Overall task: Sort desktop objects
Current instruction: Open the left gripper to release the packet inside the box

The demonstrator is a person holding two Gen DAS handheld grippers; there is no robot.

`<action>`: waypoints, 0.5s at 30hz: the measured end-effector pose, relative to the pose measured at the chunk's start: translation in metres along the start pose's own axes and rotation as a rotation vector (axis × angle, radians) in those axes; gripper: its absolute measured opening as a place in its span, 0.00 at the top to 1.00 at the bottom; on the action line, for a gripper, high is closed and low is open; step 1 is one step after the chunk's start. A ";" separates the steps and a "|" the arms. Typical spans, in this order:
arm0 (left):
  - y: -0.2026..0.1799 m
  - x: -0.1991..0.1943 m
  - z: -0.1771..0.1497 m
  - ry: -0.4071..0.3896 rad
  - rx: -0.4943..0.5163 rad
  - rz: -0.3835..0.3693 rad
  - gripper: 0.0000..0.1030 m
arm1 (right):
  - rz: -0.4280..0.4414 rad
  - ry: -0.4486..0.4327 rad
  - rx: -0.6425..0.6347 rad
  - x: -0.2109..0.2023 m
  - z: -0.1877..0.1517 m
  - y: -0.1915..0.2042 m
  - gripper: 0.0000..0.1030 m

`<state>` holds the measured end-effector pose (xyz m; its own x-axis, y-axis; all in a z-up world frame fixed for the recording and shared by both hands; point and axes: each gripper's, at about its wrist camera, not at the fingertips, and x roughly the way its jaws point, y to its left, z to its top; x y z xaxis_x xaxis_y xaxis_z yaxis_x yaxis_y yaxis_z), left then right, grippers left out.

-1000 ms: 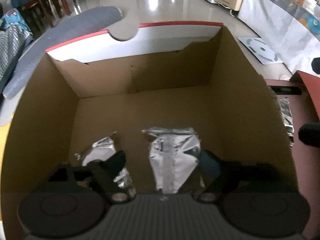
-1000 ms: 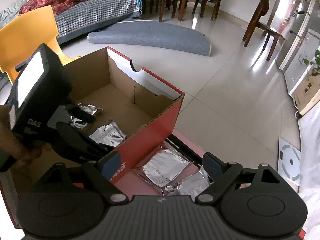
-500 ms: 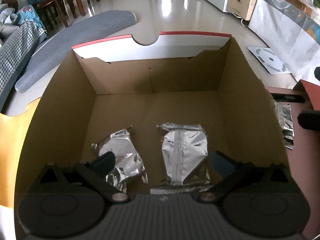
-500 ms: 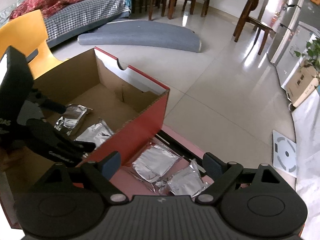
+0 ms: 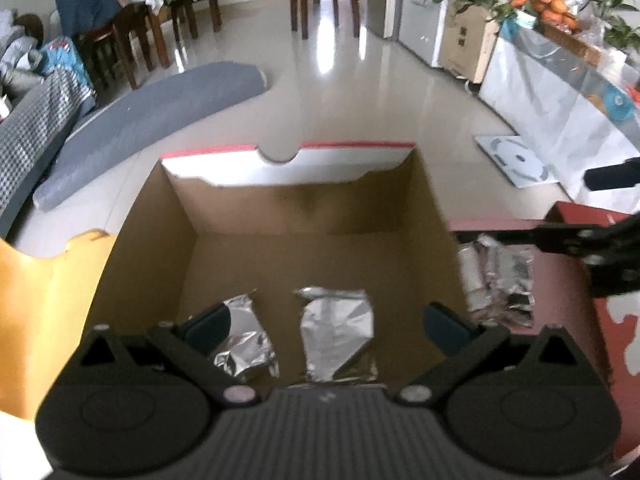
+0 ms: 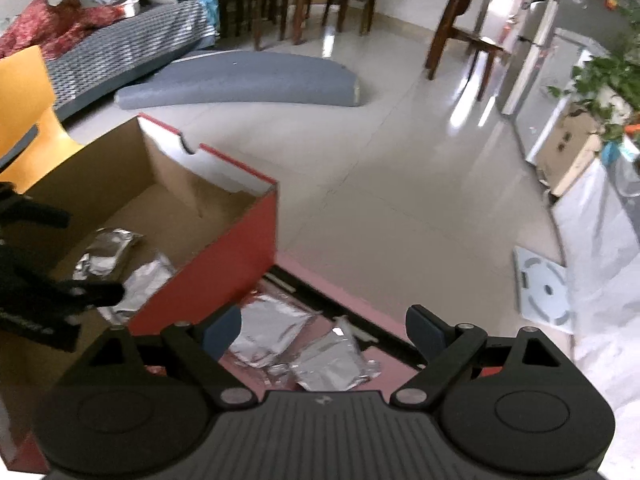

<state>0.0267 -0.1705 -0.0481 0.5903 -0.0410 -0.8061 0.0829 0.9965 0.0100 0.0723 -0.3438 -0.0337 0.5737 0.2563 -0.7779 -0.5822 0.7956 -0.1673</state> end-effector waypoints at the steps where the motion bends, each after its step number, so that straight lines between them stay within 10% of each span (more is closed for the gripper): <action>1: -0.004 -0.004 0.001 -0.008 0.008 -0.006 0.00 | -0.009 0.008 0.016 0.002 0.000 -0.003 0.13; 15: -0.047 -0.005 0.002 0.002 0.128 -0.050 0.00 | 0.031 0.078 0.166 0.036 -0.003 -0.021 0.13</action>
<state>0.0214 -0.2175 -0.0433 0.5810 -0.0906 -0.8089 0.2141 0.9758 0.0445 0.1038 -0.3531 -0.0599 0.5066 0.2442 -0.8269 -0.4920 0.8695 -0.0447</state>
